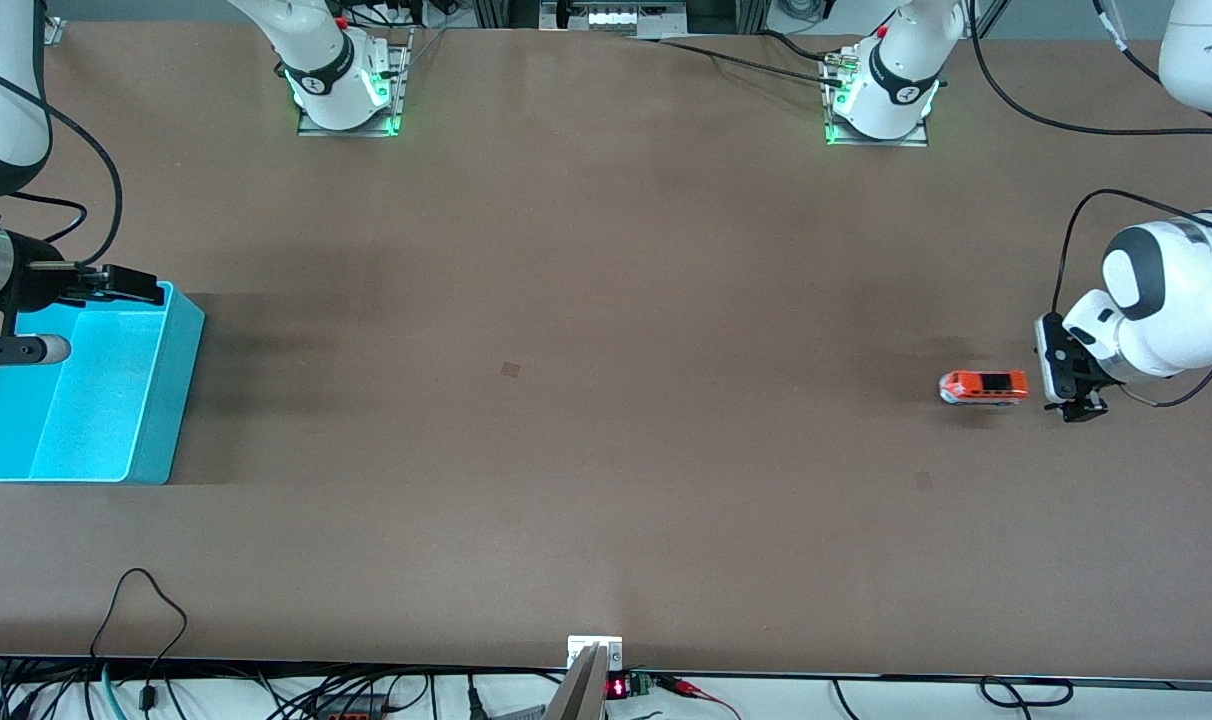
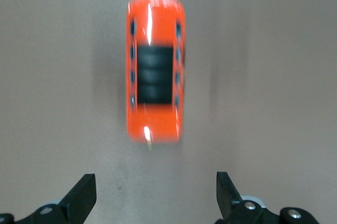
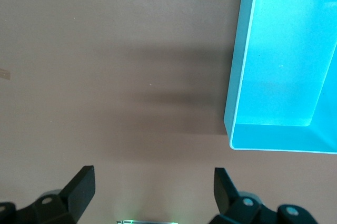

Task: Wind up bus and store in blue box
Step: 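Open the left gripper, releasing the bus to roll toward the box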

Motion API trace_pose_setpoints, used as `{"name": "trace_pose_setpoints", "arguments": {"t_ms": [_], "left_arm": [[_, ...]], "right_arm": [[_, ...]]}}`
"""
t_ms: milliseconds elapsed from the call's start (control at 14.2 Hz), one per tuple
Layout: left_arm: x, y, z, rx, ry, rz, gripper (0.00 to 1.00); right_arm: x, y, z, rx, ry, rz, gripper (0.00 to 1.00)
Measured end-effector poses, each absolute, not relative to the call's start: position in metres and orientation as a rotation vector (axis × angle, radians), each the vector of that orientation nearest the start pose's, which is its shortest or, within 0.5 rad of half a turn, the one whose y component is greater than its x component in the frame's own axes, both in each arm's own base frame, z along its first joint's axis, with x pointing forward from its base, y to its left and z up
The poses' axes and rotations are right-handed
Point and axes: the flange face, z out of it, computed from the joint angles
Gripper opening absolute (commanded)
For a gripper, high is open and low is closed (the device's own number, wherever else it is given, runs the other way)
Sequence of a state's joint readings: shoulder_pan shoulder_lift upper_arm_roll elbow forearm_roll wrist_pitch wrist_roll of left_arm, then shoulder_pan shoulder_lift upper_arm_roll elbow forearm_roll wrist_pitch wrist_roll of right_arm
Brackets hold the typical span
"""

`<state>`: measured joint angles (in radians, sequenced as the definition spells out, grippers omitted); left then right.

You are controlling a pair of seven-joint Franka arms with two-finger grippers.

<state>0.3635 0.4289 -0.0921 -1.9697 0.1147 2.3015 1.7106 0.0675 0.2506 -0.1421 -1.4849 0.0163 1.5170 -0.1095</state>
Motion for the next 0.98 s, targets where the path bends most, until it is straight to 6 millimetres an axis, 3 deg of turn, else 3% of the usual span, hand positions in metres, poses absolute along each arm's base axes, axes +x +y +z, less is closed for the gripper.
{"name": "trace_pose_setpoints", "arguments": {"t_ms": [421, 773, 983], "left_arm": [[0.584, 0.123, 0.333, -2.538, 2.041, 0.302, 1.00], [0.585, 0.123, 0.399, -2.720, 1.768, 0.384, 1.00], [0.578, 0.109, 0.450, -2.769, 1.607, 0.362, 1.00]], "right_arm": [[0.612, -0.035, 0.515, -3.122, -0.054, 0.341, 1.00], [0.612, -0.038, 0.514, -3.122, -0.046, 0.345, 1.00], [0.612, -0.038, 0.514, -3.122, -0.046, 0.346, 1.00]]}}
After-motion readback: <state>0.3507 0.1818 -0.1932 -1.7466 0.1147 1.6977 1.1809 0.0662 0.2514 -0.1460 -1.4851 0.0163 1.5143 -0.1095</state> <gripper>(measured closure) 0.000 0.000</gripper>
